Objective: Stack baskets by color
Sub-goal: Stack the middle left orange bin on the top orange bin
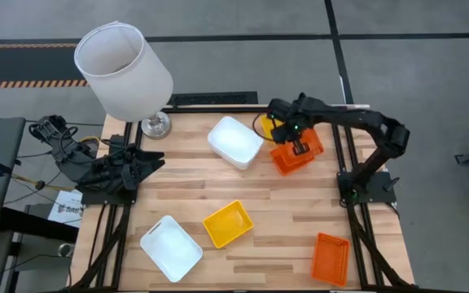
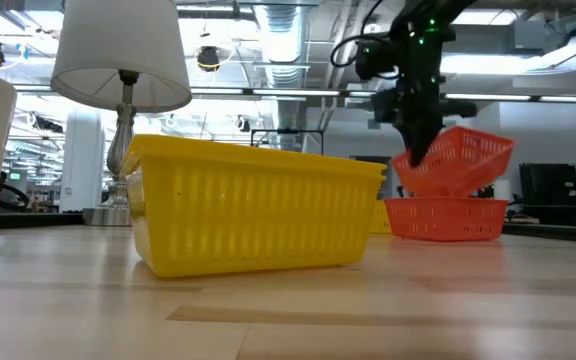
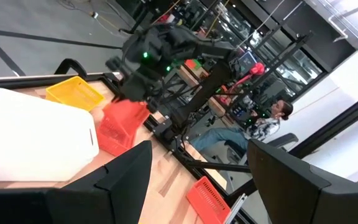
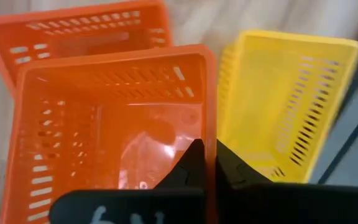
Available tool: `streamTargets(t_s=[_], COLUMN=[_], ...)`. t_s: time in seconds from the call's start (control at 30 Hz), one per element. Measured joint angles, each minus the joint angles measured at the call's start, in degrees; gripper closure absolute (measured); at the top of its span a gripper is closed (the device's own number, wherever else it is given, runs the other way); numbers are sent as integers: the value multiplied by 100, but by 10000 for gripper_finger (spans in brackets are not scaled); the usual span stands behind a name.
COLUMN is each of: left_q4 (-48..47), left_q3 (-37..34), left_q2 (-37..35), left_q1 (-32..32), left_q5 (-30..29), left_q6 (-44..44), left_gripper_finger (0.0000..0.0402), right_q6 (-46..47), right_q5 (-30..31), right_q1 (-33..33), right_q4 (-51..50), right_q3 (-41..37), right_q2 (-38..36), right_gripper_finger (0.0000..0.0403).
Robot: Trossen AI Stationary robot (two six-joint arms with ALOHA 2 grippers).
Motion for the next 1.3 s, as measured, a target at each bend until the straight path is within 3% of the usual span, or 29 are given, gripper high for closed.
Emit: streamTargets(t_s=[0.27, 0.73, 1.3], left_q4=[-2, 2, 2], left_q3=[0, 0, 0], left_q2=[2, 0, 0], left_q1=[1, 0, 0], left_q5=[-6, -1, 79], left_q6=[-15, -35, -39], left_gripper_finger=[149, 149, 149], right_q6=[-56, 699, 811], right_q5=[-152, -1619, -2108], right_q1=[460, 1063, 1432], right_q4=[180, 610, 1077], right_q3=[-262, -262, -402], right_q2=[48, 48, 48], right_gripper_finger=[380, 382, 375])
